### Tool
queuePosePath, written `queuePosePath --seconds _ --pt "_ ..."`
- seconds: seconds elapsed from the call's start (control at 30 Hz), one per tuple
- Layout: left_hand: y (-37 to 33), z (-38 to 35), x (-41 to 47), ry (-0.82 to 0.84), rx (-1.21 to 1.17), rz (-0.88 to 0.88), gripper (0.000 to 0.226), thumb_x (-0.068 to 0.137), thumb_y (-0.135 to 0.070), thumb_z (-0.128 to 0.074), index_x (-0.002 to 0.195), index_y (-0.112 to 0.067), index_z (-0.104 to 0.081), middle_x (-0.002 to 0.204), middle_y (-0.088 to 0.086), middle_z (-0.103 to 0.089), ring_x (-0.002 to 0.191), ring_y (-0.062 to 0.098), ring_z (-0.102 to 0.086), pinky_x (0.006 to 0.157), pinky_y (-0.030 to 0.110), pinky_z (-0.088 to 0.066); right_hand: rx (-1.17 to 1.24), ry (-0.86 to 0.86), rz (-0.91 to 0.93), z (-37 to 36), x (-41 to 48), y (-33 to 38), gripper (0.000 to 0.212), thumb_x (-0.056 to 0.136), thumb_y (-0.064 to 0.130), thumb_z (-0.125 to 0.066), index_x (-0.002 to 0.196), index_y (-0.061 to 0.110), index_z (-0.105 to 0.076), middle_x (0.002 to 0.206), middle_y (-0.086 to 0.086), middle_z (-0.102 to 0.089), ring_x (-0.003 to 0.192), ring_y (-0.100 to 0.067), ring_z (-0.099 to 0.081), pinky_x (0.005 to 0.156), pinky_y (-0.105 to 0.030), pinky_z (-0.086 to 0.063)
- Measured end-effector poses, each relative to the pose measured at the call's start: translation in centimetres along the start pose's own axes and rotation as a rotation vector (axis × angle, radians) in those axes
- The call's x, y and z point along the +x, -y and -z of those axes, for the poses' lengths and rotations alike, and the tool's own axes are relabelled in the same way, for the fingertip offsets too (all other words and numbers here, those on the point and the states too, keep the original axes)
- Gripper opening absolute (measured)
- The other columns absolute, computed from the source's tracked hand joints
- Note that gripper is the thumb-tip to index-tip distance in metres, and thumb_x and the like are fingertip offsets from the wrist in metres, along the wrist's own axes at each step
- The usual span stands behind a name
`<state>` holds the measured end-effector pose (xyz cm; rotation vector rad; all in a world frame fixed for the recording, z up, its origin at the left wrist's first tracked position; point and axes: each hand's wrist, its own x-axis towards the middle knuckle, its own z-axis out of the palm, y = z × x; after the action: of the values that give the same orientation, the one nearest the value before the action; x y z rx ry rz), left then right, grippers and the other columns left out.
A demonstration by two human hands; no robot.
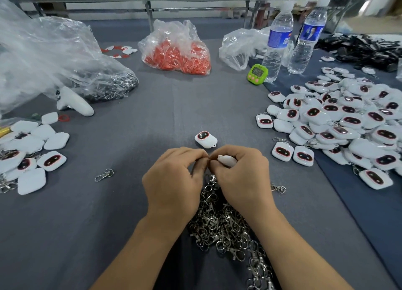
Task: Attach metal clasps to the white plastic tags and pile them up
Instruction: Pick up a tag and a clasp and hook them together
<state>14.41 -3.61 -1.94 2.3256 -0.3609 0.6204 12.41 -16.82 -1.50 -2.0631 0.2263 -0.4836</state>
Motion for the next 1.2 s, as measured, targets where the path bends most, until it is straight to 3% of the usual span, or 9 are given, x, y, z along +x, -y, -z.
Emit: queuePosePath --seconds 0.13,0.23,0.3,0.47,0.63,0.83,1.0,1.2 --pt "-0.1 -0.2 0.0 -0.014 -0.112 0.14 0.006 0.083 -0.036 -0.079 0.086 -0.04 -0.076 0.073 -0.033 -0.063 0.083 -0.006 -0.06 0.069 0.006 -0.037 0.078 -0.027 -0.054 -0.3 0.0 -0.4 0.019 0.081 0.009 -0.077 0.074 0.027 -0.079 0.061 0.013 -0.07 0.059 -0.005 -0.065 0.057 -0.021 -0.052" --pt "0.2 -0.5 0.2 0.06 -0.227 0.23 0.015 0.079 -0.036 -0.082 0.079 -0.049 -0.075 0.07 -0.031 -0.067 0.071 -0.006 -0.064 0.067 0.024 -0.053 0.268 0.021 -0.185 0.0 0.5 -0.5 0.022 0.081 0.009 -0.078 0.073 0.029 -0.079 0.065 0.007 -0.073 0.06 -0.009 -0.065 0.066 -0.04 -0.061" --pt "0.1 -0.5 0.4 0.086 -0.274 0.241 0.022 0.078 -0.031 -0.082 0.075 -0.051 -0.073 0.069 -0.033 -0.067 0.066 -0.005 -0.066 0.065 0.026 -0.055 0.332 0.056 -0.219 0.2 0.9 -0.7 0.022 0.08 0.007 -0.078 0.074 0.027 -0.08 0.068 0.001 -0.074 0.063 -0.013 -0.065 0.07 -0.045 -0.059" --pt "-0.1 -0.5 0.5 0.094 -0.268 0.204 0.016 0.075 -0.035 -0.079 0.08 -0.049 -0.074 0.068 -0.031 -0.067 0.061 -0.004 -0.064 0.059 0.023 -0.051 0.33 0.113 -0.241 0.6 1.1 -0.9 0.019 0.08 0.007 -0.078 0.074 0.024 -0.081 0.068 -0.002 -0.074 0.062 -0.014 -0.062 0.065 -0.039 -0.055" --pt "-0.1 -0.3 0.9 0.116 -0.267 0.148 0.022 0.071 -0.027 -0.083 0.072 -0.047 -0.074 0.069 -0.033 -0.067 0.05 -0.012 -0.053 0.051 0.004 -0.035 0.347 0.212 -0.26 1.2 1.5 -1.0 0.02 0.083 0.002 -0.075 0.074 0.019 -0.08 0.064 -0.002 -0.07 0.058 -0.012 -0.059 0.059 -0.032 -0.048" --pt "0.0 -0.1 1.2 0.151 -0.354 0.096 0.027 0.068 -0.017 -0.088 0.069 -0.041 -0.077 0.061 -0.029 -0.066 0.046 -0.007 -0.051 0.047 0.003 -0.032 0.44 0.324 -0.263 2.0 1.7 -0.8 0.027 0.083 -0.009 -0.07 0.071 0.013 -0.079 0.057 -0.001 -0.064 0.046 -0.006 -0.051 0.042 -0.015 -0.038" --pt "0.5 0.0 1.4 0.245 -0.462 0.164 0.026 0.069 -0.011 -0.086 0.068 -0.037 -0.079 0.056 -0.014 -0.069 0.04 0.0 -0.048 0.043 0.012 -0.036 0.428 0.366 -0.256 2.2 1.9 -1.0 0.031 0.083 -0.009 -0.07 0.069 0.016 -0.078 0.061 -0.007 -0.063 0.048 -0.009 -0.05 0.042 -0.016 -0.038" --pt "0.7 0.0 1.5 0.361 -0.521 0.275 0.011 0.061 -0.027 -0.075 0.068 -0.033 -0.079 0.056 0.001 -0.069 0.049 0.01 -0.055 0.051 0.025 -0.046 0.388 0.436 -0.234 2.5 2.1 -1.3 0.029 0.083 -0.006 -0.071 0.069 0.018 -0.078 0.058 -0.005 -0.062 0.05 -0.012 -0.049 0.043 -0.016 -0.038"
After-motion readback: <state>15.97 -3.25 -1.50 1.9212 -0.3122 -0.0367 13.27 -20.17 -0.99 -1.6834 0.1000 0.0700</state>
